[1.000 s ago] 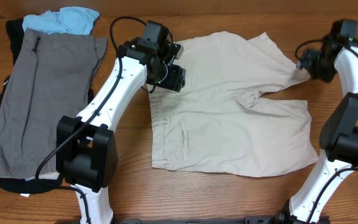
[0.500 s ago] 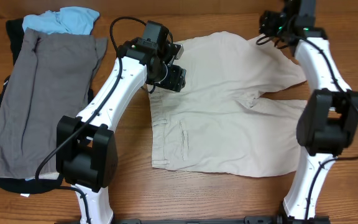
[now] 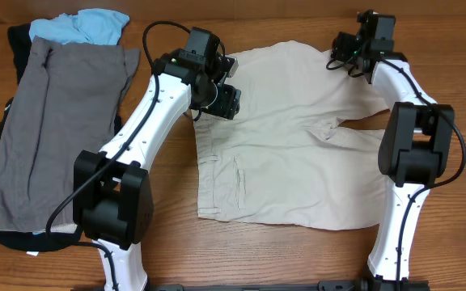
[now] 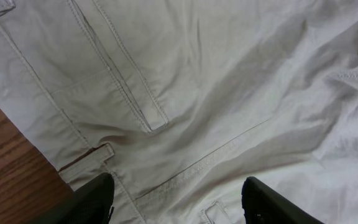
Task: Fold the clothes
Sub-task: 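Smooth the shorts flat, pulling the waistband up with the left gripper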
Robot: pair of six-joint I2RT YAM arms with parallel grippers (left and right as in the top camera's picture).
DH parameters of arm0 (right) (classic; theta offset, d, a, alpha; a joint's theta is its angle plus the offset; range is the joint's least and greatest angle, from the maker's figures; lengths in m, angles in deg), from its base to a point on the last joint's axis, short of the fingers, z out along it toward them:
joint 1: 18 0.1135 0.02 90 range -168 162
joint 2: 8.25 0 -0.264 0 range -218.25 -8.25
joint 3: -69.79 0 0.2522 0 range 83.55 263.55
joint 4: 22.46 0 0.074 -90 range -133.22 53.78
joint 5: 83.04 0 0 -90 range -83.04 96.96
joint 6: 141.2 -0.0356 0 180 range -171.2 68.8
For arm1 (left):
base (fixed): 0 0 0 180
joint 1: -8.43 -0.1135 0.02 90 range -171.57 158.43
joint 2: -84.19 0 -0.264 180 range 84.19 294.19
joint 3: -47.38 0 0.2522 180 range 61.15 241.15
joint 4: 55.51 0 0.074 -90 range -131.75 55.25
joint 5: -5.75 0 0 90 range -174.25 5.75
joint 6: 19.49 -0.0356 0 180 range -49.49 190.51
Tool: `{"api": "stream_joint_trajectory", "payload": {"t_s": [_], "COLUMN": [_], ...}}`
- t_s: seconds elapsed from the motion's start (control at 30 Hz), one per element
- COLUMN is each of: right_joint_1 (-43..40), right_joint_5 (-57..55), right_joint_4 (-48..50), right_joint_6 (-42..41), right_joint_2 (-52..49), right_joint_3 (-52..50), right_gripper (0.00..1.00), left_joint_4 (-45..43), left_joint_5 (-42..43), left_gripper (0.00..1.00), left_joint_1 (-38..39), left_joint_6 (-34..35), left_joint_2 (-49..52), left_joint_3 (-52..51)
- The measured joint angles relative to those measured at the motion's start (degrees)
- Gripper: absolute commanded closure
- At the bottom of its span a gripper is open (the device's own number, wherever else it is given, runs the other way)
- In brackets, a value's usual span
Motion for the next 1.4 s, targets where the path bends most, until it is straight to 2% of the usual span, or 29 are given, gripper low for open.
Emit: {"api": "stream_joint_trajectory", "payload": {"t_s": [0.17,0.2,0.23,0.27,0.3,0.33,0.73,1.07,1.1,1.13,1.17,1.2,1.4], "right_joint_1": [0.0,0.0,0.0,0.0,0.0,0.0,-0.15,-5.86,-6.6,-7.37,-7.89,-8.46,-10.21], "right_joint_5": [0.02,-0.02,0.0,0.0,-0.04,-0.2,-2.16,-2.51,-2.49,-2.49,-2.43,-2.56,-2.51], "right_joint_4": [1.68,1.92,2.08,2.56,3.02,3.15,1.51,-9.62,-9.94,-10.73,-11.32,-12.26,-19.78], "right_joint_6": [-0.26,-0.46,-0.66,-0.79,-1.53,-1.66,-3.52,-5.77,-6.01,-6.36,-6.78,-6.97,-7.5], "right_joint_2": [-1.62,-1.86,-2.05,-2.43,-2.62,-2.64,-2.75,-3.13,-3.13,-3.13,-3.13,-3.13,-3.1], "right_joint_3": [0.0,0.0,0.0,0.0,0.0,0.0,0.63,13.2,13.6,13.75,13.77,13.77,13.84], "right_gripper": [0.34,0.38,0.45,0.75,0.93,0.96,0.96,0.96,0.69,0.36,0.13,0.0,0.0], "left_joint_4": [0.0,0.0,0.0,0.0,0.0,-0.04,-1.31,-1.64,-1.64,-1.66,-1.66,-1.68,-2.54], "left_joint_5": [-0.02,-0.04,-0.02,-0.04,-0.02,-0.04,-0.04,-0.04,-0.04,-0.04,-0.04,-0.04,-3.04], "left_gripper": [0.31,0.31,0.31,0.31,0.31,0.31,0.32,0.32,0.32,0.32,0.32,0.32,0.32], "left_joint_1": [0.0,0.0,0.0,0.0,0.0,0.0,0.0,0.0,0.0,0.0,0.0,0.0,0.0], "left_joint_6": [-0.02,-0.02,-0.02,-0.02,-0.02,-0.02,-0.02,-0.02,-0.02,-0.02,-0.02,-0.02,-0.02], "left_joint_2": [0.0,0.0,0.0,0.0,0.0,0.0,0.0,0.0,0.0,0.0,0.0,0.0,0.0], "left_joint_3": [0.0,0.0,0.0,0.0,0.0,0.0,-0.02,-0.02,-0.02,-0.02,-0.02,-0.02,-0.07]}}
